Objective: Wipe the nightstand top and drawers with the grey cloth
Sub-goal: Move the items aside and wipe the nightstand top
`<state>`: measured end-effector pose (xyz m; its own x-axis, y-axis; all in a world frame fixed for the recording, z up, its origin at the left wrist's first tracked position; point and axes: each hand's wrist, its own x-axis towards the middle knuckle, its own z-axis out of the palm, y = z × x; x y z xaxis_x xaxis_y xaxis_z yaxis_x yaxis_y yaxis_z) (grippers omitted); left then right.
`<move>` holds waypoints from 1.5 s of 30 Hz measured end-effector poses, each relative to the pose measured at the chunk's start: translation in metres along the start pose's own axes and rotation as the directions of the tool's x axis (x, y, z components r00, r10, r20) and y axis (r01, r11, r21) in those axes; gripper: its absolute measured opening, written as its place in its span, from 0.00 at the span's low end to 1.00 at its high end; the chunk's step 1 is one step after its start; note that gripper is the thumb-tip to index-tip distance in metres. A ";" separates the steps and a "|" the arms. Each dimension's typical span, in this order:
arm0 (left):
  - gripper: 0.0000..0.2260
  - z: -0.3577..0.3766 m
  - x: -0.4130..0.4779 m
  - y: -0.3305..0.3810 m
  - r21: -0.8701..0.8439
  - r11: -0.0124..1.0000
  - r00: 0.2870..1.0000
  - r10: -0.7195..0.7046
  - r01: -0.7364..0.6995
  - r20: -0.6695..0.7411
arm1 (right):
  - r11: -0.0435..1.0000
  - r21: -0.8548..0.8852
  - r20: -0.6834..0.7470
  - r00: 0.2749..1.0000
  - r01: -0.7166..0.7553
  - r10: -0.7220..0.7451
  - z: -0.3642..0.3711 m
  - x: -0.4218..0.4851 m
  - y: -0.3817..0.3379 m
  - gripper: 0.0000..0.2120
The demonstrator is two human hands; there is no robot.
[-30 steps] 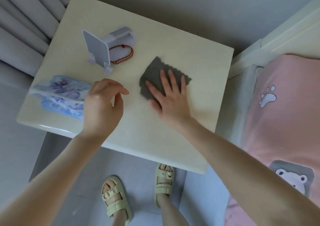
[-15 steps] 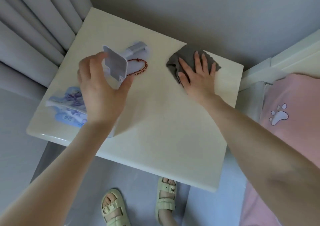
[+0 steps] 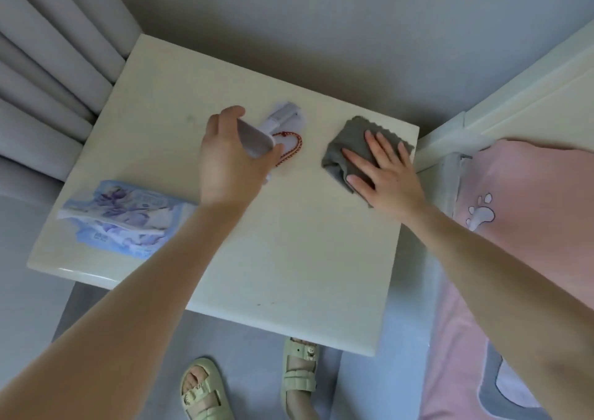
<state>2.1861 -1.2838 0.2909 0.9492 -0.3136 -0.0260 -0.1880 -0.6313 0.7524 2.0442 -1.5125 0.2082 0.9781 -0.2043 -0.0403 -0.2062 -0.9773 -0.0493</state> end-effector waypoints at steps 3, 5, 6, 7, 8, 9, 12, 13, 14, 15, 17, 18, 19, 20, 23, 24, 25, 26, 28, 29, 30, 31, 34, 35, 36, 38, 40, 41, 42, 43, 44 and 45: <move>0.29 0.030 -0.004 0.031 -0.027 1.000 1.000 0.011 -0.011 0.009 | 0.972 0.051 -0.078 0.970 -0.228 0.232 0.006 -0.008 -0.015 0.23; 0.29 0.046 -0.005 0.046 -0.035 0.999 1.000 0.015 -0.015 0.017 | 0.963 0.116 -0.085 0.963 -0.245 0.255 0.010 -0.065 -0.057 0.23; 0.29 0.053 -0.006 0.053 -0.027 0.999 0.999 0.023 -0.022 0.024 | 0.970 0.144 -0.056 0.977 -0.196 0.205 0.010 -0.101 -0.081 0.22; 0.29 0.059 -0.008 0.059 -0.009 1.000 0.999 0.029 -0.029 0.035 | 0.980 0.157 -0.013 0.992 -0.120 0.124 0.009 -0.136 -0.102 0.22; 0.29 0.064 -0.012 0.064 0.018 0.999 0.998 0.039 -0.040 0.052 | 0.985 0.166 0.029 0.999 -0.044 0.040 0.007 -0.162 -0.114 0.21; 0.30 0.067 -0.015 0.067 0.043 0.998 0.996 0.051 -0.055 0.078 | 0.983 0.184 0.050 0.999 0.012 -0.021 0.005 -0.178 -0.118 0.20; 0.34 0.063 -0.022 0.067 0.071 0.992 0.980 0.092 -0.105 0.175 | 0.970 0.242 0.045 0.998 0.025 -0.037 0.004 -0.186 -0.108 0.19; 0.35 0.056 -0.023 0.063 0.086 0.988 0.974 0.111 -0.130 0.196 | 0.964 0.265 0.044 0.999 -0.024 0.013 0.005 -0.187 -0.106 0.19; 0.34 0.047 -0.025 0.057 0.111 0.981 0.968 0.136 -0.161 0.209 | 0.952 0.287 0.040 0.994 -0.108 0.101 0.006 -0.189 -0.110 0.20; 0.32 0.037 -0.027 0.049 0.139 0.971 0.964 0.161 -0.192 0.210 | 0.930 0.301 0.031 0.977 -0.209 0.209 0.007 -0.192 -0.121 0.20; 0.25 0.014 -0.033 0.032 0.185 0.959 0.969 0.187 -0.216 0.161 | 0.889 0.298 0.011 0.932 -0.349 0.362 0.013 -0.192 -0.157 0.19; 0.22 0.001 -0.036 0.024 0.200 0.958 0.974 0.183 -0.207 0.130 | 0.887 0.293 0.010 0.929 -0.357 0.370 0.015 -0.187 -0.177 0.19; 0.19 -0.010 -0.039 0.016 0.216 0.958 0.980 0.169 -0.189 0.108 | 0.891 0.306 0.020 0.938 -0.335 0.346 0.014 -0.176 -0.197 0.20; 0.17 -0.020 -0.042 0.009 0.234 0.957 0.983 0.153 -0.172 0.096 | 0.902 0.318 0.019 0.953 -0.291 0.301 0.013 -0.164 -0.215 0.23; 0.15 -0.042 -0.050 -0.006 0.268 0.951 0.986 0.132 -0.154 0.099 | 0.886 0.392 0.049 0.967 -0.248 0.249 0.003 -0.135 -0.248 0.22; 0.15 -0.047 -0.052 -0.008 0.272 0.950 0.986 0.134 -0.155 0.096 | 0.832 0.462 0.113 0.951 -0.308 0.289 -0.006 -0.131 -0.250 0.18; 0.14 -0.052 -0.054 -0.010 0.270 0.949 0.986 0.139 -0.159 0.092 | 0.739 0.546 0.188 0.917 -0.394 0.350 -0.020 -0.131 -0.246 0.17; 0.14 -0.057 -0.057 -0.012 0.265 0.950 0.986 0.143 -0.162 0.088 | 0.627 0.629 0.227 0.880 -0.460 0.417 -0.036 -0.133 -0.238 0.17; 0.14 -0.065 -0.060 -0.015 0.257 0.953 0.986 0.145 -0.161 0.080 | 0.257 0.800 0.381 0.790 -0.542 0.480 -0.074 -0.134 -0.215 0.16; 0.15 -0.070 -0.062 -0.016 0.253 0.955 0.987 0.143 -0.158 0.077 | 0.102 0.839 0.429 0.764 -0.535 0.481 -0.085 -0.137 -0.199 0.15; 0.15 -0.074 -0.064 -0.017 0.247 0.957 0.987 0.140 -0.154 0.075 | 0.070 0.845 0.443 0.766 -0.531 0.465 -0.095 -0.139 -0.182 0.14; 0.15 -0.078 -0.066 -0.019 0.242 0.958 0.988 0.138 -0.152 0.074 | 0.141 0.817 0.448 0.770 -0.559 0.455 -0.099 -0.140 -0.167 0.14; 0.13 -0.088 -0.070 -0.026 0.251 0.955 0.986 0.146 -0.161 0.076 | 0.696 0.381 0.251 0.793 -0.608 0.556 -0.093 -0.149 -0.134 0.22; 0.13 -0.090 -0.071 -0.030 0.262 0.951 0.986 0.149 -0.163 0.075 | 0.796 0.297 0.138 0.848 -0.528 0.511 -0.083 -0.151 -0.127 0.23; 0.13 -0.092 -0.071 -0.035 0.278 0.946 0.985 0.153 -0.169 0.076 | 0.848 0.301 0.092 0.898 -0.436 0.429 -0.073 -0.153 -0.123 0.22; 0.13 -0.096 -0.068 -0.047 0.317 0.931 0.983 0.160 -0.181 0.091 | 0.914 0.322 0.097 0.969 -0.247 0.227 -0.046 -0.155 -0.124 0.21; 0.14 -0.100 -0.065 -0.059 0.355 0.915 0.981 0.169 -0.193 0.099 | 0.952 0.253 0.152 0.979 -0.171 0.135 -0.019 -0.149 -0.139 0.23; 0.13 -0.103 -0.064 -0.065 0.376 0.905 0.980 0.173 -0.196 0.094 | 0.957 0.204 0.189 0.968 -0.205 0.167 -0.007 -0.143 -0.152 0.24; 0.13 -0.106 -0.063 -0.070 0.398 0.896 0.980 0.177 -0.197 0.086 | 0.948 0.175 0.199 0.952 -0.266 0.231 0.001 -0.134 -0.170 0.24; 0.12 -0.110 -0.063 -0.075 0.417 0.888 0.981 0.175 -0.192 0.078 | 0.935 0.166 0.179 0.942 -0.313 0.283 0.007 -0.125 -0.189 0.24; 0.11 -0.114 -0.062 -0.081 0.431 0.883 0.983 0.171 -0.185 0.071 | 0.936 0.167 0.152 0.946 -0.311 0.287 0.010 -0.115 -0.209 0.23; 0.11 -0.119 -0.061 -0.086 0.435 0.882 0.983 0.168 -0.182 0.071 | 0.952 0.156 0.130 0.961 -0.264 0.245 0.011 -0.109 -0.225 0.23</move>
<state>2.1740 -1.1261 0.3057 0.8837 -0.4650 0.0545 -0.4487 -0.8080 0.3818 1.9834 -1.2698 0.2126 0.8852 -0.4288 -0.1806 -0.4593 -0.8672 -0.1924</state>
